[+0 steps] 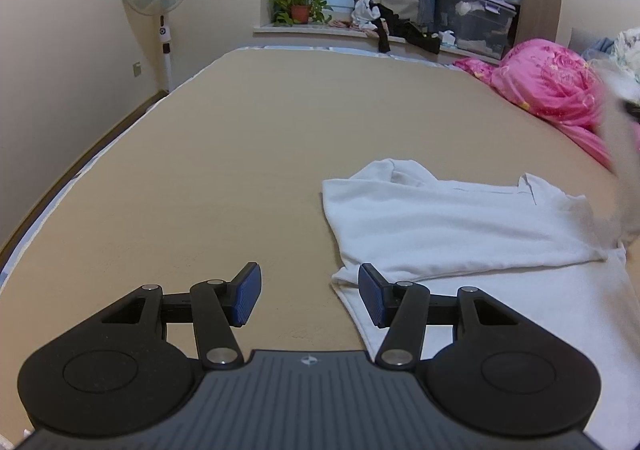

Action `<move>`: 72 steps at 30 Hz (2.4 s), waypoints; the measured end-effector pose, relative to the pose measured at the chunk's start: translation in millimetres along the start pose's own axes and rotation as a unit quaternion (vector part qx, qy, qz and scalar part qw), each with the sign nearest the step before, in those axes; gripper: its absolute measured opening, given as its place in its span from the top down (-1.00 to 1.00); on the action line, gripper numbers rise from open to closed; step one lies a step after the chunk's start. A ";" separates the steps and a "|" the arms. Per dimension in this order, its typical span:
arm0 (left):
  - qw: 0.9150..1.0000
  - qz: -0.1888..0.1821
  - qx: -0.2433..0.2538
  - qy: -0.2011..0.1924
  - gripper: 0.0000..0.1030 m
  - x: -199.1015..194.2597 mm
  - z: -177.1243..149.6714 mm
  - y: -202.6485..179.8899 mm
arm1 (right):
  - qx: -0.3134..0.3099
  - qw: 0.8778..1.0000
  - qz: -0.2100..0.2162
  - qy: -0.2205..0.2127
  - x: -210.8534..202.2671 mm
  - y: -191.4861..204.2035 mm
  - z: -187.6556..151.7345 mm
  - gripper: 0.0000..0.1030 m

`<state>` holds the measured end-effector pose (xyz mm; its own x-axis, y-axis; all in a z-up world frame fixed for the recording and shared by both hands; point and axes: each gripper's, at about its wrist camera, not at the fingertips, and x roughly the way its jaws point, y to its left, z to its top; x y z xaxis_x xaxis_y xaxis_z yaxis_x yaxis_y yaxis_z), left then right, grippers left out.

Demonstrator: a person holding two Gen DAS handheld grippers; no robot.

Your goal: Fold small clothes

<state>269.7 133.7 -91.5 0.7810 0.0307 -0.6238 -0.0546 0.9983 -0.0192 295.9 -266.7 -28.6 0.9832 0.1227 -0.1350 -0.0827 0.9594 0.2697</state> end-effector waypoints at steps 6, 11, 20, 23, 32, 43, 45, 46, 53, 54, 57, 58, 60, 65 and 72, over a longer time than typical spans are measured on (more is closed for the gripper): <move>0.999 -0.012 -0.029 0.014 -0.15 2.6 1.8 11.2 | -0.031 0.943 0.206 0.259 15.9 180.6 -139.2 0.73; 0.997 -0.048 -0.049 0.035 -0.07 16.0 6.9 9.6 | -0.117 0.912 0.233 0.317 -18.1 177.0 -153.2 0.60; 0.984 -0.123 -0.084 0.102 0.21 86.0 15.5 -20.6 | -0.107 0.959 0.042 0.258 -11.2 6.1 -65.7 0.28; 0.981 -0.124 -0.091 0.122 0.21 110.4 12.4 -26.1 | -0.061 0.967 -0.020 0.248 1.3 -39.8 -72.9 0.25; 0.992 -0.110 -0.034 0.046 0.95 87.3 32.3 -35.6 | -0.022 0.947 -0.062 0.314 13.0 -69.6 -79.4 0.28; 0.994 -0.084 -0.060 0.033 0.58 95.8 39.7 -22.6 | -0.023 0.934 -0.106 0.340 7.9 -72.5 -69.6 0.25; 0.993 -0.102 -0.047 0.033 0.58 97.8 37.0 -31.7 | -0.002 0.949 -0.084 0.303 5.3 -71.5 -62.4 0.25; 0.993 -0.101 -0.031 0.047 0.58 104.6 32.9 -37.6 | 0.004 0.952 -0.074 0.298 8.4 -71.7 -64.3 0.25; 0.995 -0.081 0.008 0.060 0.55 114.3 19.8 -52.2 | 0.024 0.941 -0.102 0.321 13.6 -87.4 -84.1 0.20; 0.995 -0.072 0.007 0.073 0.49 120.9 16.1 -51.4 | 0.007 0.935 -0.116 0.334 15.0 -88.6 -89.5 0.20; 0.994 -0.046 0.043 0.095 0.52 126.1 4.8 -56.9 | 0.045 0.922 -0.145 0.356 10.1 -95.7 -90.9 0.04; 0.995 -0.047 0.040 0.084 0.52 114.3 9.5 -58.1 | 0.063 0.920 -0.152 0.354 2.9 -93.9 -81.2 0.05; 0.996 -0.079 0.006 0.049 0.48 83.5 15.6 -50.3 | 0.068 0.934 -0.144 0.320 -22.7 -80.2 -54.2 0.06; 0.998 -0.058 0.022 0.008 0.47 10.6 14.9 -56.4 | 0.024 0.960 -0.107 0.258 -100.2 -41.3 -13.2 0.07; 0.997 -0.044 0.054 -0.027 0.06 -107.5 -43.8 -67.2 | 0.037 0.968 -0.091 0.230 -193.9 -32.0 -14.9 0.06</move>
<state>162.2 61.1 -57.3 0.8125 -0.0565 -0.5802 0.0797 0.9967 0.0145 105.5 -317.4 -25.3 0.8030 0.0702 -0.5918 0.1135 0.9568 0.2676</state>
